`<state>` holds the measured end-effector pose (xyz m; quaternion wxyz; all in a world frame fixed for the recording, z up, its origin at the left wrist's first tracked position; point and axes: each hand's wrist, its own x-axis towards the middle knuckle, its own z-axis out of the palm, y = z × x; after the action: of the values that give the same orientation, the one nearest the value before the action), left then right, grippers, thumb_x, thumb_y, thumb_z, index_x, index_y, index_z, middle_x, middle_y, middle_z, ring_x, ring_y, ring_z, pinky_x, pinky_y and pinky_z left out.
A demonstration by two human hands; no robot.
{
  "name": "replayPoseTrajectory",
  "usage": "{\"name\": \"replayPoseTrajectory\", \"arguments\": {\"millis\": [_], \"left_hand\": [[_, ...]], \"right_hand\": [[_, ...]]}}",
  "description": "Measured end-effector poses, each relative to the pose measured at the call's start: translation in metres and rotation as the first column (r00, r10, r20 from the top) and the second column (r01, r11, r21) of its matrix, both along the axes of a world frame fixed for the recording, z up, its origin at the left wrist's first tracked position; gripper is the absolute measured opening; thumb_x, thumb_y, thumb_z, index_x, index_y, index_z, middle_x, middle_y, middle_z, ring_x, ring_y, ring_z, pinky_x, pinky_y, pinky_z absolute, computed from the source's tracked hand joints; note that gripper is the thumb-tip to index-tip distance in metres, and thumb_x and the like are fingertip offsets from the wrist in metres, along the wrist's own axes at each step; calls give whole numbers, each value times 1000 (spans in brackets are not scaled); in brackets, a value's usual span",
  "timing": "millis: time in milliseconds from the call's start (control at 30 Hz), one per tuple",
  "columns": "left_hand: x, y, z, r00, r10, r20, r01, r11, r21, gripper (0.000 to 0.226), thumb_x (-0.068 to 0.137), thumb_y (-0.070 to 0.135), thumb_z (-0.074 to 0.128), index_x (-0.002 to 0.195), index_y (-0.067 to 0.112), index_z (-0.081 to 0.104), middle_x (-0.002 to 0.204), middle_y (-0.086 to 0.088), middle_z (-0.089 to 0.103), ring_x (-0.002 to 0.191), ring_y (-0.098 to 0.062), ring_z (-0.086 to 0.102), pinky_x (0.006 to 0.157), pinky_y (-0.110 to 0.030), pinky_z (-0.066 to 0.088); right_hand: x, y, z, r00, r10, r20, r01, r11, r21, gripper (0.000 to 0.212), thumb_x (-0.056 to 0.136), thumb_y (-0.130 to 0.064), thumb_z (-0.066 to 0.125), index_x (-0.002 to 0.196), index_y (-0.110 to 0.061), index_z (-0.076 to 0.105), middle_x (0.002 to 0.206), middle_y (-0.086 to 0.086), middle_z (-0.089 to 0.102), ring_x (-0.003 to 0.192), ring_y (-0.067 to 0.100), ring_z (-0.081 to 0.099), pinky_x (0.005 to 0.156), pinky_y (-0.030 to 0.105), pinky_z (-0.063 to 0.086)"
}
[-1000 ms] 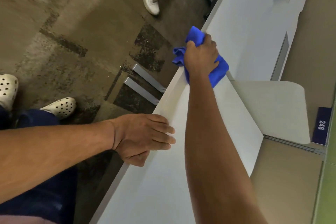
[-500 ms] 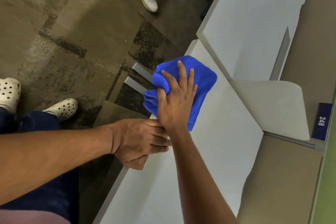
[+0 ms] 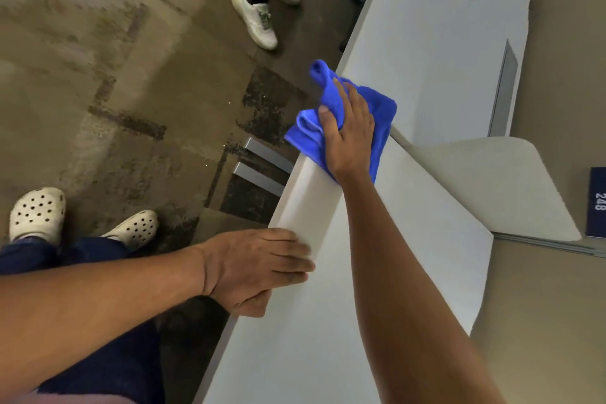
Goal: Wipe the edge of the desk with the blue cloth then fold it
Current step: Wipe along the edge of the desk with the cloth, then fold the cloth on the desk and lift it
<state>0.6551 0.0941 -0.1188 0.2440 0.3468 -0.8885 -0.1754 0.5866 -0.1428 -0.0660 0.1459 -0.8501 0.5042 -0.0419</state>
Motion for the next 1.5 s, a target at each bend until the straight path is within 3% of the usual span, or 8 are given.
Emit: {"name": "replayPoseTrajectory", "arguments": {"millis": [333, 433, 600, 800, 900, 1000, 1233, 1500], "left_hand": [[9, 5, 48, 998, 13, 65, -32, 952, 303, 61, 92, 42, 45, 143, 16, 63, 158, 1, 53, 155, -15, 34, 130, -40, 22], [14, -2, 65, 999, -1, 46, -13, 953, 304, 42, 84, 33, 53, 110, 14, 81, 138, 2, 71, 136, -16, 59, 121, -35, 39], [24, -8, 92, 993, 49, 107, -78, 952, 294, 26, 77, 33, 55, 85, 23, 78, 112, 15, 78, 83, -14, 73, 67, -30, 58], [25, -37, 114, 950, 311, -25, -299, 930, 213, 19, 85, 22, 56, 85, 17, 74, 82, 5, 71, 69, -17, 64, 63, -38, 56], [25, -79, 118, 898, 440, -11, -434, 889, 144, 19, 93, 27, 58, 92, 19, 75, 88, 7, 69, 78, -13, 61, 74, -36, 56], [34, -125, 114, 847, 521, 110, -531, 838, 125, 25, 97, 33, 66, 109, 15, 76, 99, 1, 68, 93, -22, 64, 86, -36, 55], [58, -180, 100, 783, 452, 426, -573, 792, 212, 45, 93, 48, 72, 120, 13, 71, 111, -5, 64, 109, -26, 60, 92, -40, 51], [62, -211, 102, 865, 403, 298, -487, 815, 313, 17, 93, 36, 72, 102, 23, 79, 94, 10, 65, 89, -10, 59, 69, -23, 41]], "right_hand": [[-48, 48, 3, 931, -274, -239, 283, 959, 4, 86, 96, -80, 29, 167, -41, 1, 178, -4, 2, 165, 32, -1, 130, 62, 1], [-54, 84, 6, 933, -262, -245, 272, 962, 6, 91, 92, -85, 29, 167, -40, -1, 178, -2, 0, 164, 34, -1, 129, 64, 1], [-62, 127, 1, 953, -237, -188, 244, 970, 14, 100, 86, -91, 22, 167, -38, -2, 178, 0, -4, 164, 37, -5, 128, 65, -3], [-64, 131, 12, 964, -201, -174, 231, 957, 176, 101, 89, -87, 31, 166, -36, -10, 177, -1, -17, 162, 35, -19, 127, 65, -11], [-71, 123, 30, 952, -299, 65, 276, 930, 245, 73, 103, -61, 38, 166, -26, 26, 176, 3, 18, 164, 31, 9, 131, 58, 8], [-87, 109, 50, 821, -481, 306, 435, 876, 208, 42, 107, -32, 46, 140, -11, 63, 146, 7, 62, 135, 26, 58, 113, 40, 46], [-125, 66, 63, 882, -460, -100, 465, 884, 43, 47, 108, -16, 43, 155, -17, 47, 158, 6, 50, 137, 36, 47, 106, 44, 44], [-129, 41, 69, 783, -558, -275, 598, 796, 89, 30, 103, -23, 59, 131, -18, 67, 126, 9, 63, 119, 33, 54, 97, 39, 45]]}}
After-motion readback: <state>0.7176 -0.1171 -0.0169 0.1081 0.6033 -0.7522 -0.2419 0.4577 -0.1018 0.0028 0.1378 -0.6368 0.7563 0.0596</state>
